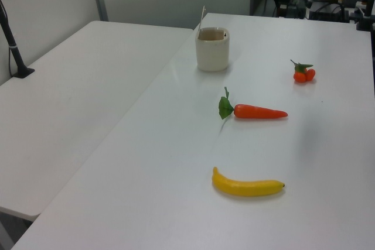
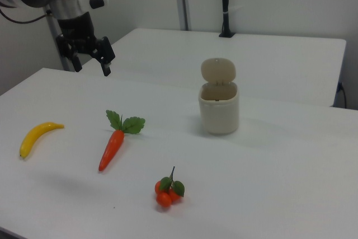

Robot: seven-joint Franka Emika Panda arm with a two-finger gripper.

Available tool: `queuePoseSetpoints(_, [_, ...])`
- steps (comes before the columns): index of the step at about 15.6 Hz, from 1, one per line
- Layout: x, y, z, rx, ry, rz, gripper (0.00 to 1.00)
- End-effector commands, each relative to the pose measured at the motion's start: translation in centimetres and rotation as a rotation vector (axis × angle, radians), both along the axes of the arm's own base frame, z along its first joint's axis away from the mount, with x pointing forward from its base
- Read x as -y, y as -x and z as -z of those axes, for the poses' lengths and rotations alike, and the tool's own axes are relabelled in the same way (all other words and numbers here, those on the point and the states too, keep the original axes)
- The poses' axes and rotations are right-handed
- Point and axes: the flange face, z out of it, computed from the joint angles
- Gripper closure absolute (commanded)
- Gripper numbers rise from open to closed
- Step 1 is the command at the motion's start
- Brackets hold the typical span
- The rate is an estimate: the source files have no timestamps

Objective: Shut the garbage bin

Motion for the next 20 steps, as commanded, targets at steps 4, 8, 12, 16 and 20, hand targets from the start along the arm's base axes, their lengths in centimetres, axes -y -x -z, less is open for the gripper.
queuePoseSetpoints(4, [0.34, -0.04, -0.14, 0.025, -0.005, -0.010, 0.00])
queuePoseSetpoints(8, [0.42, -0.05, -0.14, 0.025, -0.005, -0.009, 0.00])
queuePoseSetpoints(12, [0.39, -0.06, -0.23, 0.029, -0.007, -0.022, 0.33])
queuePoseSetpoints(16, [0.28, -0.05, -0.23, 0.028, -0.010, -0.025, 0.69])
queuePoseSetpoints(20, [0.43, -0.07, -0.32, 0.028, -0.039, -0.016, 0.97])
